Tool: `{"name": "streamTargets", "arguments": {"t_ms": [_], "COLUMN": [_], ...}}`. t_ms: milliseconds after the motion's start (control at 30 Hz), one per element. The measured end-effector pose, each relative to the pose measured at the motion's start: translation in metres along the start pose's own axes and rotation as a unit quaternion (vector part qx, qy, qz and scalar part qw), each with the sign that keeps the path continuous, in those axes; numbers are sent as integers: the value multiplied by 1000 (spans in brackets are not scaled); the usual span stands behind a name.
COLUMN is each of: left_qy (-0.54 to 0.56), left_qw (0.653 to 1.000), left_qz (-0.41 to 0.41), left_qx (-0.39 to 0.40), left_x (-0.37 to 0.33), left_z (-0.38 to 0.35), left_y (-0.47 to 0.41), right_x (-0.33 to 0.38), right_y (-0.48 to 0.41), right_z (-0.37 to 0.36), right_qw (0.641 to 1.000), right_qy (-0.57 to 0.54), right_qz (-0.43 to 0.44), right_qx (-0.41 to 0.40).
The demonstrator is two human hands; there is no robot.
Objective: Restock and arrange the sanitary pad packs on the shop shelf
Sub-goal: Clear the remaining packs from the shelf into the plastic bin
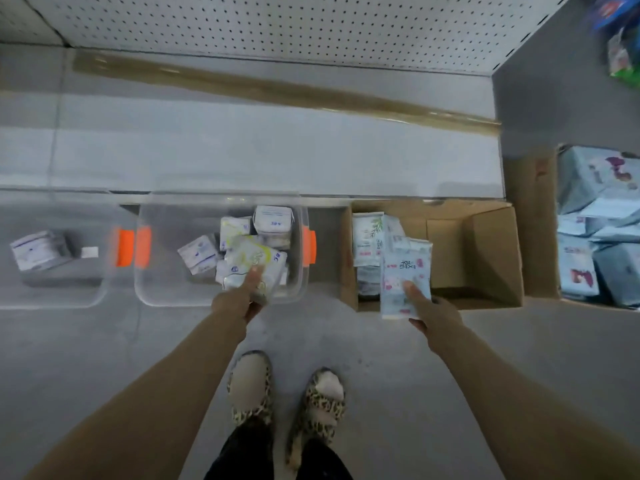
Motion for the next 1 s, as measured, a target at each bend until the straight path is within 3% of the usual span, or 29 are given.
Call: {"name": "streamTargets", "arguments": {"t_ms": [267, 667, 767, 1000], "left_qy": [9, -33, -35, -87], "left_qw": [999, 999, 998, 994], "left_qz": [-28, -20, -27, 51], "left_qx": [31, -31, -35, -43], "left_x": [18, 41, 45, 49], "left_z": [-30, -35, -32, -30], "left_y": [-96, -172, -183, -196], "right_x": [12, -10, -15, -25], "right_y": [-98, -173, -185, -204], "right_z": [3, 9, 8, 11], "right_qw": [998, 993, 995, 993], "right_qy": [-43, -73, -47, 23], "right_qz": [25, 19, 7, -24], "right_qx": [-32, -89, -85, -109]}}
Point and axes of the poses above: each hand's wrist, its own y-axis away from the middle knuckle, its own z-axis out of the back of the hand, x = y × z, the point moved 6 cm from there along -y, towards the middle knuckle, and after that the axes turned 10 degrees about x, right-handed, at the moved point
